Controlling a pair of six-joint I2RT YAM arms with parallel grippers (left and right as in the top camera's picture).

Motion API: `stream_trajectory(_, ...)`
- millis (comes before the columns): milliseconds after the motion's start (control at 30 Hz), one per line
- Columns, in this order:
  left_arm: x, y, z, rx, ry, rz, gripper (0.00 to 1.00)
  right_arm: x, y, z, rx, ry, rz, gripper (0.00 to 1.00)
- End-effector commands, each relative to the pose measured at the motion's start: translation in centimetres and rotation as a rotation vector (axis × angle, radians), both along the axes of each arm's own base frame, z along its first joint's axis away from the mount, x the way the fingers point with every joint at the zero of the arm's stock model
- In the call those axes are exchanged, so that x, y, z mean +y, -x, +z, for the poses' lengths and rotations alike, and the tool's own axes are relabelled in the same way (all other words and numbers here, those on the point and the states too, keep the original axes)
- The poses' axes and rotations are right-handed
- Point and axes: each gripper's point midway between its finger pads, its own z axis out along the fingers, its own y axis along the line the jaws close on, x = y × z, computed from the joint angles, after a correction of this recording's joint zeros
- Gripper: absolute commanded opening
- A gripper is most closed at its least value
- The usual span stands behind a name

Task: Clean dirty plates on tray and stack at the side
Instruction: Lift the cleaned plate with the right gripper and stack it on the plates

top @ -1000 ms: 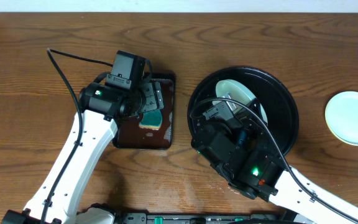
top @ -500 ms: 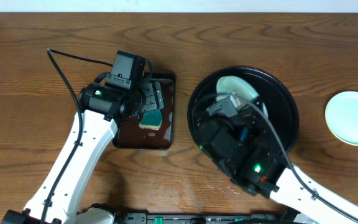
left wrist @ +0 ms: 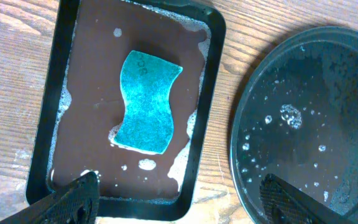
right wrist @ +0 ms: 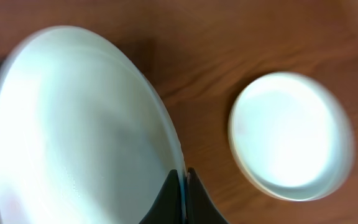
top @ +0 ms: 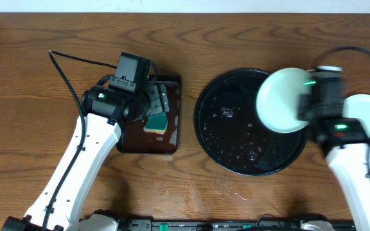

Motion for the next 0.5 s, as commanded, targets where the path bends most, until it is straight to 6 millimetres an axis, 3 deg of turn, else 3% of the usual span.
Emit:
stream_trajectory(0, 0.1, -0.3, 0.7, -0.015, 0.006, 0.01, 0.83, -3.1, -0.3, 0.5, -0.111, -0.392, -0.098, 0.01)
stream_trajectory(100, 0.1, -0.3, 0.7, -0.015, 0.006, 0.01, 0.83, -10.7, 1.7, 0.1, -0.178, -0.416, -0.389, 0.01)
stream_trajectory(233, 0.1, -0.3, 0.7, -0.015, 0.006, 0.01, 0.83, -18.0, 4.6, -1.6, -0.235, -0.458, -0.69, 0.01)
stream_trajectory(333, 0.1, -0.3, 0.7, -0.015, 0.006, 0.01, 0.83, -21.5, 6.2, -4.1, -0.234, -0.489, -0.845, 0.01)
stream_trajectory(467, 0.1, -0.3, 0.7, -0.015, 0.006, 0.01, 0.83, -23.9, 7.6, -8.2, -0.165, -0.512, -0.939, 0.01)
